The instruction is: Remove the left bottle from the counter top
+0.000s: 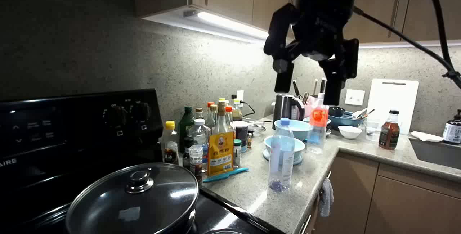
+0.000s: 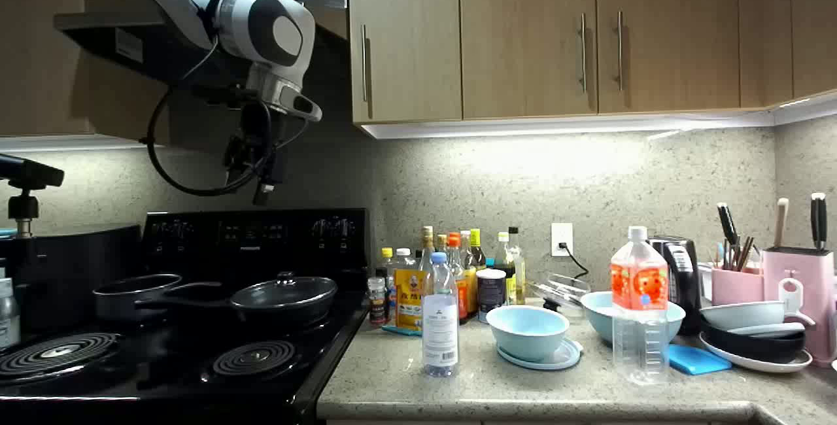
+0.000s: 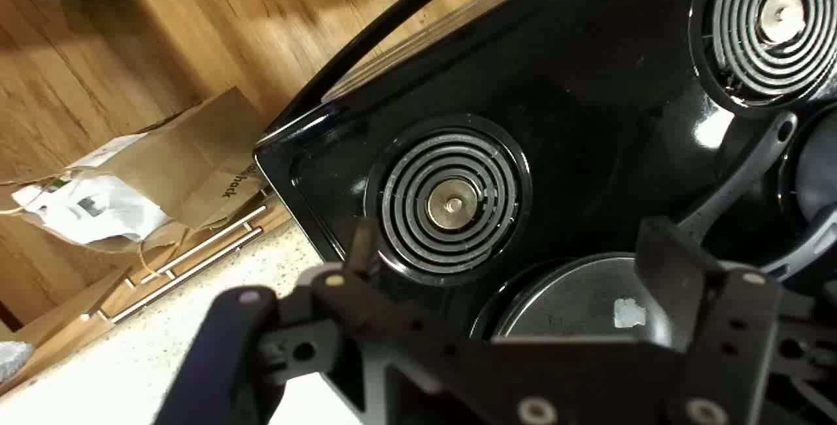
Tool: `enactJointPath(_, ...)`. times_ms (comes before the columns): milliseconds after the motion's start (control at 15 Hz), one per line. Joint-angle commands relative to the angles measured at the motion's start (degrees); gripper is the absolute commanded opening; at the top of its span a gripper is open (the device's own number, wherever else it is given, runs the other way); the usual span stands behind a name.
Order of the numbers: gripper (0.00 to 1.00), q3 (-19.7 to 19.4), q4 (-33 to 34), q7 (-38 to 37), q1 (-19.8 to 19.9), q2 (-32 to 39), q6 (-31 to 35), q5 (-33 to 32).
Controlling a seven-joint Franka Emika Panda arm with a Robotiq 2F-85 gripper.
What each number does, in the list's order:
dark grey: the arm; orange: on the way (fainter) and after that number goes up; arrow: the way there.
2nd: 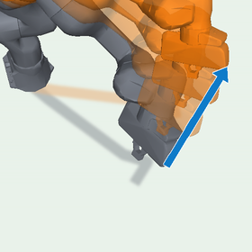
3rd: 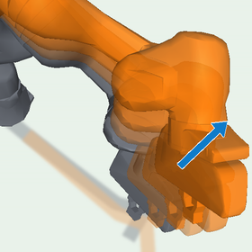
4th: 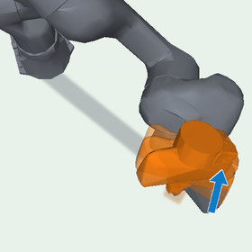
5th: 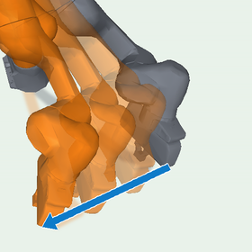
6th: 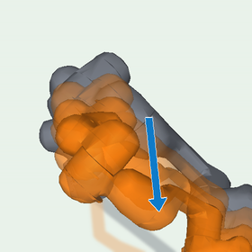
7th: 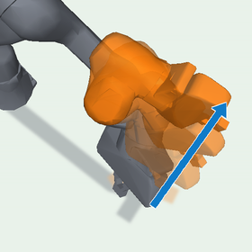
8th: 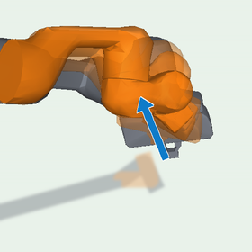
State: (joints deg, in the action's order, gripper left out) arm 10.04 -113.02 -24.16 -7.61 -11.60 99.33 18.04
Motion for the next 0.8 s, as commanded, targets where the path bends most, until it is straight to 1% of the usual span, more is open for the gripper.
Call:
enactJointPath(0,1.0,0.09,0.11,0.0,0.11,0.04,-0.12,0.0)
enactJointPath(133,1.0,0.52,-0.72,-1.88,1.06,-0.87,2.35,-5.86)
enactJointPath(200,1.0,0.73,-0.83,-1.54,1.49,-1.18,3.06,-10.65)
enactJointPath(333,1.0,0.89,-1.19,-2.22,1.97,-1.52,4.92,-17.09)
enactJointPath(400,1.0,1.01,-1.32,-3.91,2.03,-1.51,6.19,-18.45)
enactJointPath(467,1.0,0.08,0.15,-0.9,1.43,-0.11,3.91,-15.06)
enactJointPath(733,1.0,0.06,0.15,-1.15,1.44,-0.01,4.17,-15.49)
